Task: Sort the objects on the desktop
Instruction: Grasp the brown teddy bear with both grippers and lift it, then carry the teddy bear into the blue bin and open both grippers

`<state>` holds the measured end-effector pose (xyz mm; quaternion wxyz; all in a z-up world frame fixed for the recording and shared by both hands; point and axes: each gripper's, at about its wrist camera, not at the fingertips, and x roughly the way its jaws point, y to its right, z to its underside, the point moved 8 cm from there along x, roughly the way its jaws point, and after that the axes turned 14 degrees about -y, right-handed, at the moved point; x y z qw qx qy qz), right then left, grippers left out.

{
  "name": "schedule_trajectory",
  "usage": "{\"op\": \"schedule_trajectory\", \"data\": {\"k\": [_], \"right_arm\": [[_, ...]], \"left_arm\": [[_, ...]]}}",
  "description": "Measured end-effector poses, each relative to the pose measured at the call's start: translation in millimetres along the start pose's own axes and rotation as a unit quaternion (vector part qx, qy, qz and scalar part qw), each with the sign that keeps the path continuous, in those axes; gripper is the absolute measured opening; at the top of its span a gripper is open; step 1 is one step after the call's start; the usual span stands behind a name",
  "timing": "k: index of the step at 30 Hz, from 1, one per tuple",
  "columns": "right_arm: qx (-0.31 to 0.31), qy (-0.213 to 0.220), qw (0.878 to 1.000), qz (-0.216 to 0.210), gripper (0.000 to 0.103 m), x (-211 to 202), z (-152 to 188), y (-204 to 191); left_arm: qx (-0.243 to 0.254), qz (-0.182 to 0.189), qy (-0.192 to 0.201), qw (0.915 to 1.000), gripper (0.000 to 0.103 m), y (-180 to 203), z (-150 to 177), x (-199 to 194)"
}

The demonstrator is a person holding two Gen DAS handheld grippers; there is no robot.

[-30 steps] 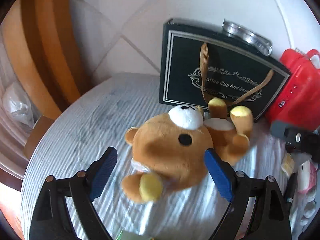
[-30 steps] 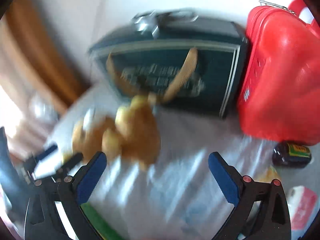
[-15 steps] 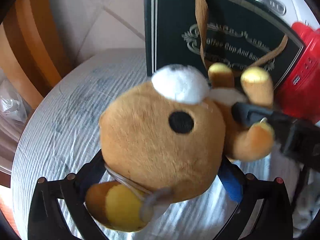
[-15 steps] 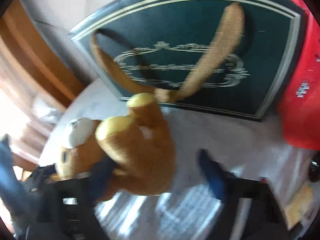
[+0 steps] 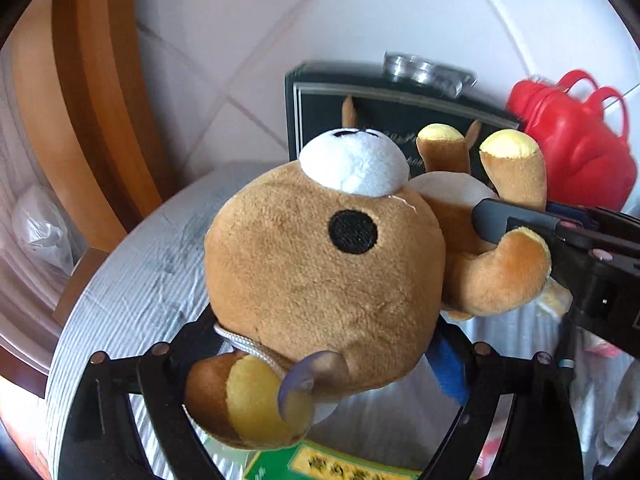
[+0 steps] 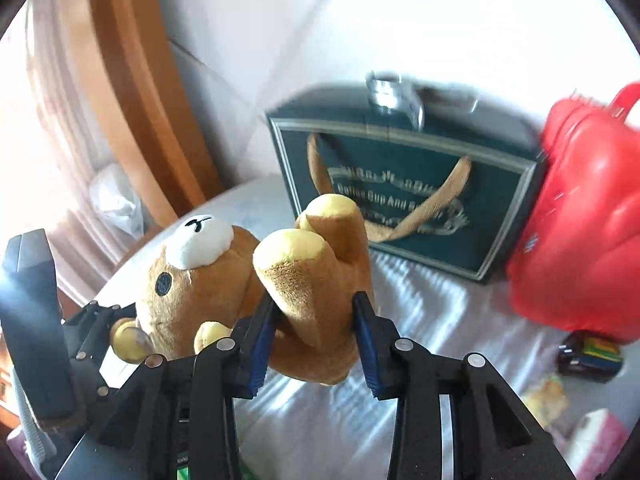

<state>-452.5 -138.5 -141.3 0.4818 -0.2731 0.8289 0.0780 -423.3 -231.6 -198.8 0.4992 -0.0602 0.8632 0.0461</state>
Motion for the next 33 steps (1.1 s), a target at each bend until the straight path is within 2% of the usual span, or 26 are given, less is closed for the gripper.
{"op": "schedule_trajectory", "data": {"k": [8, 19, 25, 33], "right_arm": [[-0.012, 0.066, 0.997, 0.035, 0.037, -120, 27, -14], [0.020, 0.155, 0.984, 0.081, 0.037, -299, 121, 5], [0.045, 0.177, 0.977, 0.115, 0.037, -379, 160, 44], [0.071, 0.200, 0.960, 0.184, 0.037, -488, 215, 129]], "left_arm": [[0.014, 0.020, 0.070, 0.9973, 0.091, 36, 20, -111], [0.066, 0.061, 0.148, 0.9848, 0.091, 133, 74, -246], [0.099, 0.094, 0.174, 0.9752, 0.091, 211, 86, -298], [0.138, 0.156, 0.201, 0.9573, 0.092, 356, 95, -361]]}}
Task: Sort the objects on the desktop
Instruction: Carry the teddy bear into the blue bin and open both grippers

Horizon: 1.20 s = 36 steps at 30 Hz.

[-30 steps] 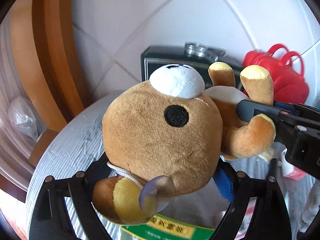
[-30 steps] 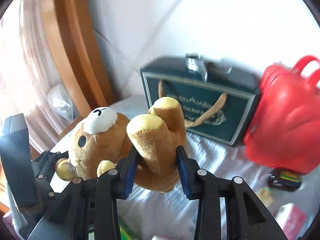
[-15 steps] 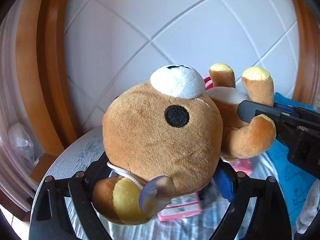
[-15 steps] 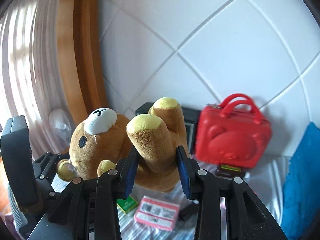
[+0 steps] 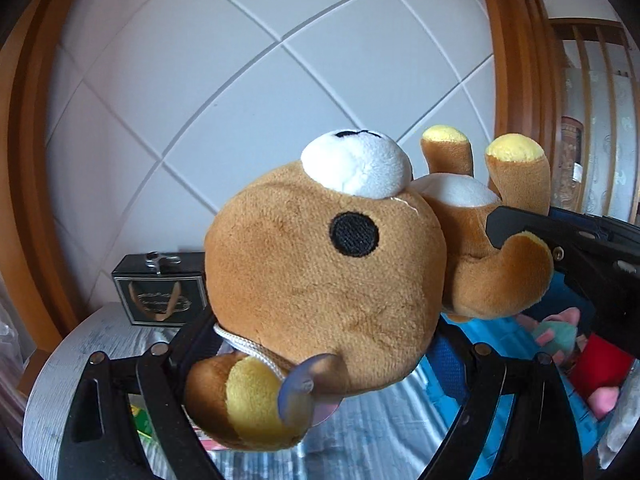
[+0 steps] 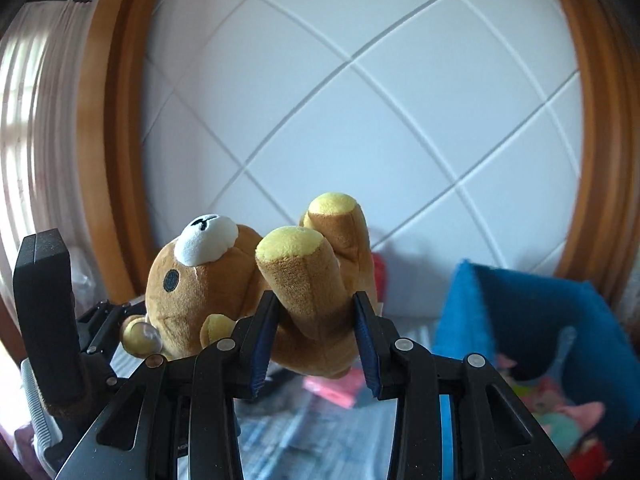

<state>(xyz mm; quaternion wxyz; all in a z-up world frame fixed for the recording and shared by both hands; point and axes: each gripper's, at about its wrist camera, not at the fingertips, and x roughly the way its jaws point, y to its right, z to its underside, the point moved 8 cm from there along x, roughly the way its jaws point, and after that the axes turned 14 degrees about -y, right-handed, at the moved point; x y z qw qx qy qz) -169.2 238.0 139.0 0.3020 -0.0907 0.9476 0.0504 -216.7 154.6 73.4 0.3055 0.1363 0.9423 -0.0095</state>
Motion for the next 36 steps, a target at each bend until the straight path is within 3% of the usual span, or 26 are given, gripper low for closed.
{"op": "schedule_trajectory", "data": {"k": [6, 7, 11, 19, 22, 26, 30, 33, 35, 36], "right_arm": [[0.017, 0.003, 0.998, 0.052, 0.037, -45, 8, 109], [0.019, 0.001, 0.998, 0.057, 0.037, -48, 10, 125], [0.034, -0.009, 0.997, 0.064, 0.037, -55, 15, 190], [0.063, -0.061, 0.993, 0.076, 0.037, -33, 46, 293], [0.075, -0.092, 0.990, 0.075, 0.037, -16, 63, 315], [0.091, -0.129, 0.985, 0.066, 0.037, 2, 89, 334], [0.106, -0.152, 0.981, 0.059, 0.038, 21, 106, 348], [0.111, -0.164, 0.978, 0.066, 0.052, 25, 113, 349], [0.112, -0.164, 0.977, 0.072, 0.067, 22, 115, 348], [0.112, -0.163, 0.977, 0.074, 0.069, 21, 117, 349]], "left_arm": [[0.022, 0.034, -0.011, 0.9991, 0.092, 119, -27, 18], [0.024, 0.038, -0.016, 0.9989, 0.092, 150, -30, 3], [0.035, 0.046, -0.031, 0.9979, 0.092, 221, -39, 14], [0.052, 0.044, -0.105, 0.9922, 0.092, 304, -26, 58], [0.061, 0.032, -0.147, 0.9867, 0.093, 320, -13, 82], [0.071, 0.008, -0.218, 0.9734, 0.093, 330, 15, 119], [0.075, -0.001, -0.238, 0.9684, 0.093, 331, 28, 133], [0.078, 0.005, -0.232, 0.9695, 0.093, 332, 25, 125], [0.085, 0.008, -0.221, 0.9715, 0.093, 333, 23, 118], [0.088, 0.006, -0.216, 0.9725, 0.093, 334, 23, 114]]}}
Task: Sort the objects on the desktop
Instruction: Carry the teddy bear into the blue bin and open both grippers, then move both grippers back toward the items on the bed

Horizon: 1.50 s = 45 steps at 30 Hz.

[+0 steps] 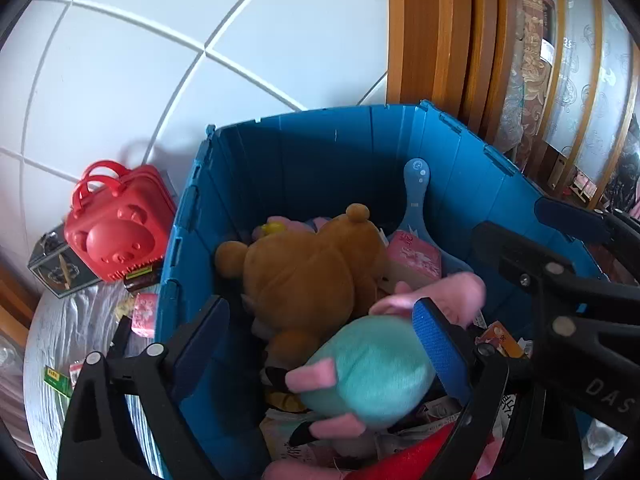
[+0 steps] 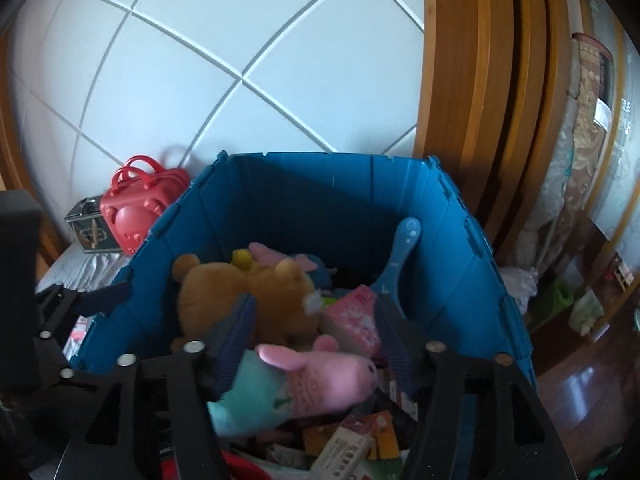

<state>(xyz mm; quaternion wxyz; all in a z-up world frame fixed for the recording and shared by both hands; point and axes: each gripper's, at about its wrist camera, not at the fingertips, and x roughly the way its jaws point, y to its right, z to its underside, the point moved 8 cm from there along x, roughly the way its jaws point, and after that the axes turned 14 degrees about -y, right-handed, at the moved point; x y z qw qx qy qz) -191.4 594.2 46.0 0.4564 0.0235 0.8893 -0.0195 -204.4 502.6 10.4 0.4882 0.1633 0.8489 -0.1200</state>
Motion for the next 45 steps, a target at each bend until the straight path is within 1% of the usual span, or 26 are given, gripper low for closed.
{"op": "schedule_trajectory", "data": {"k": [2, 3, 4, 5, 6, 8, 9, 13, 16, 18, 22, 26, 29, 32, 35, 38, 42, 45], "right_arm": [[0.002, 0.005, 1.000, 0.007, 0.074, -6, 3, 2], [0.002, 0.008, 1.000, 0.011, 0.075, -10, 5, 3], [0.003, 0.013, 1.000, 0.015, 0.079, -15, 8, 4], [0.006, 0.017, 1.000, 0.019, 0.087, -18, 9, 8], [0.008, 0.024, 0.999, 0.024, 0.090, -23, 11, 11], [0.014, 0.037, 0.999, 0.030, 0.101, -35, 18, 14], [0.016, 0.041, 0.999, 0.026, 0.103, -40, 21, 15], [0.024, 0.060, 0.998, 0.028, 0.103, -63, 39, 16], [0.032, 0.081, 0.996, 0.022, 0.103, -81, 51, 12], [0.032, 0.095, 0.995, 0.018, 0.103, -90, 57, 7], [0.036, 0.137, 0.989, 0.037, 0.103, -113, 68, -6], [0.043, 0.190, 0.979, 0.055, 0.103, -136, 79, -24], [0.040, 0.233, 0.971, 0.045, 0.103, -149, 87, -48], [0.032, 0.257, 0.965, 0.026, 0.103, -154, 90, -80], [0.008, 0.248, 0.969, -0.009, 0.103, -145, 85, -121], [-0.021, 0.238, 0.970, -0.038, 0.103, -135, 81, -170], [-0.046, 0.227, 0.971, -0.057, 0.103, -118, 77, -228], [-0.053, 0.214, 0.973, -0.072, 0.103, -103, 72, -268]], "left_arm": [[0.007, -0.003, 0.011, 0.9999, 0.093, -1, 3, -4], [0.009, -0.003, 0.016, 0.9998, 0.093, 0, 5, -7], [0.011, -0.003, 0.020, 0.9997, 0.094, 0, 6, -10], [0.012, -0.004, 0.026, 0.9996, 0.094, 0, 8, -14], [0.012, -0.006, 0.035, 0.9993, 0.094, -1, 11, -20], [0.009, -0.005, 0.050, 0.9987, 0.094, -2, 15, -30], [0.007, 0.000, 0.058, 0.9983, 0.094, -3, 17, -37], [0.003, 0.016, 0.096, 0.9952, 0.094, -7, 30, -65], [0.002, 0.011, 0.128, 0.9917, 0.096, -12, 43, -85], [-0.003, 0.010, 0.145, 0.9894, 0.102, -19, 53, -94], [-0.024, 0.003, 0.168, 0.9855, 0.102, -41, 73, -107], [-0.057, -0.007, 0.193, 0.9794, 0.102, -75, 94, -121], [-0.080, -0.022, 0.207, 0.9748, 0.102, -104, 111, -127], [-0.098, -0.025, 0.211, 0.9723, 0.102, -139, 132, -128], [-0.116, -0.037, 0.199, 0.9724, 0.102, -176, 150, -123], [-0.142, -0.044, 0.181, 0.9721, 0.102, -223, 171, -113], [-0.170, -0.062, 0.159, 0.9707, 0.102, -288, 198, -98], [-0.198, -0.078, 0.138, 0.9672, 0.102, -345, 221, -84]]}}
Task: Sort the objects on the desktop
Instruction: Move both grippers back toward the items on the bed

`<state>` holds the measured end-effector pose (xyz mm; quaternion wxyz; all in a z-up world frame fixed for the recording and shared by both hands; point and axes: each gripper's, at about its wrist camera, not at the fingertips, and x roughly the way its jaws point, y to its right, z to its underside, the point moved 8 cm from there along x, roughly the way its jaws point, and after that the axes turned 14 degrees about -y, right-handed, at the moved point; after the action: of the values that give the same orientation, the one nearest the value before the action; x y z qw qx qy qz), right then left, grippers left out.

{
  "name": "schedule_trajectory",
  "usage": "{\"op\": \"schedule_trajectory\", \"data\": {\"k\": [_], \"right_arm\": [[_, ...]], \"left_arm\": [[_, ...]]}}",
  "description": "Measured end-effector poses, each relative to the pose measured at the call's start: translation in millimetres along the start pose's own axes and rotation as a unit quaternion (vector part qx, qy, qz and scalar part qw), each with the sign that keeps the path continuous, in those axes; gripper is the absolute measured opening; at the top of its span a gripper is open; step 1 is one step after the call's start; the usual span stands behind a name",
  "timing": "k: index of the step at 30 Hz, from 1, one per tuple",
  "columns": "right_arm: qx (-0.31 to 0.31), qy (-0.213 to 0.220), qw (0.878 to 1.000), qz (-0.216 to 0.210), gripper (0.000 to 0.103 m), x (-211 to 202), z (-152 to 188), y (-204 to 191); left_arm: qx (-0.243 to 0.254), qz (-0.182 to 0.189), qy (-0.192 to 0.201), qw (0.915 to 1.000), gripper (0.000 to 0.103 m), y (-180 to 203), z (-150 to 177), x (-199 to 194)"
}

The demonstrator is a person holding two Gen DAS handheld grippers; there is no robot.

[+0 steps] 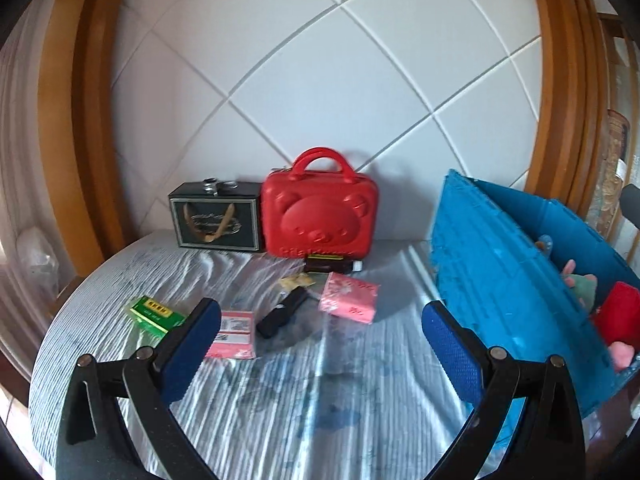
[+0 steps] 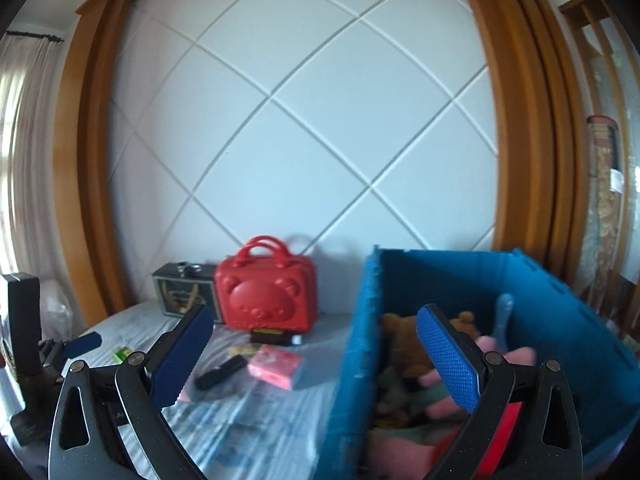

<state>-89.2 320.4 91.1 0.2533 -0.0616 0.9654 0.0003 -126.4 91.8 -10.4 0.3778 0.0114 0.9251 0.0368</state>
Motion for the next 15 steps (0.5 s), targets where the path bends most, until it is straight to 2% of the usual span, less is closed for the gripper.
{"op": "schedule_trajectory", "data": {"k": [7, 10, 15], "right_arm": [[-0.011, -0.060, 0.998, -0.011, 0.103, 70, 14, -67], [-0.005, -0.096, 0.995, -0.002, 0.103, 107, 27, -75], [0.006, -0.163, 0.987, 0.010, 0.103, 174, 56, -78]], "left_arm": [[-0.073, -0.052, -0.060, 0.9942, 0.102, -136, 17, 54], [-0.102, -0.074, -0.095, 0.9874, 0.102, -187, 33, 82], [-0.147, -0.104, -0.151, 0.9720, 0.102, -244, 61, 128]]}}
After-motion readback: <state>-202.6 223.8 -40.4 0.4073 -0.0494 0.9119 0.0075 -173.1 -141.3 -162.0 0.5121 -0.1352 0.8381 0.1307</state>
